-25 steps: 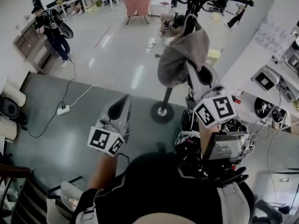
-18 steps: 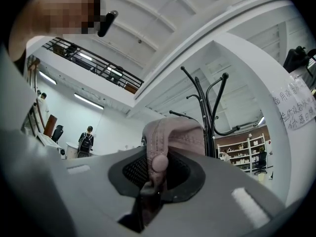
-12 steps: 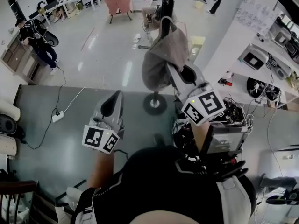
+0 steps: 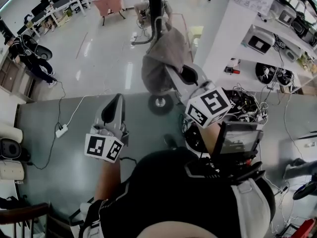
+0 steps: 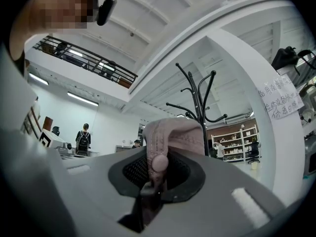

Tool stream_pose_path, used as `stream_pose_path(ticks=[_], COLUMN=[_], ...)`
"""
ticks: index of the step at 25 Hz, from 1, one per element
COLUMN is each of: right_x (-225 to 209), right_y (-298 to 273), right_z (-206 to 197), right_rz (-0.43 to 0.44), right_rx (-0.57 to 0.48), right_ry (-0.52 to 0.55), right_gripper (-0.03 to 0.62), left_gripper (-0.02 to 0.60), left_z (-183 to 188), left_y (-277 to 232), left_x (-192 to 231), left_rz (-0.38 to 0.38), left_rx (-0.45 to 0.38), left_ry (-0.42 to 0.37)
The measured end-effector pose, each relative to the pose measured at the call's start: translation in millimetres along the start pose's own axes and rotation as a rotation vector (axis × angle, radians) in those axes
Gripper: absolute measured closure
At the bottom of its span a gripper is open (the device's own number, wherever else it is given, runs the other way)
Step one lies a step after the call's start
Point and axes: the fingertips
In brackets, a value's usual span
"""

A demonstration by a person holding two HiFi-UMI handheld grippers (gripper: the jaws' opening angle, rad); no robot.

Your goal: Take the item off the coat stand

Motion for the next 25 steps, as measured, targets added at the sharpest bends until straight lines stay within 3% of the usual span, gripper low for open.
stream_pose_path(ticks=[11,25], right_x=[-3.6,-13.6], right_y=[10.0,6.2], right_z=[-5.8,-5.0], right_rz=[-0.044,-0.072], right_rx=[0.005,-0.010], right_ry=[-0.017,-0.012], right_gripper=[0.545,0.548], left_gripper=[0.561,0.561], left_z=[3.6,2.7], left_y=[-0.1,-4.5], left_x=[-11.9,1.0], left_rz=[-0.038,-0.022], left_rx=[-0.002,-0.005], left_ry=[-0.007,-0.005])
Point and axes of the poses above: the fingertips, and each gripper's own axes: y backward along the fingers, x to its left, z out of its top, and after that the axes turned 8 degrees about -y, right-handed
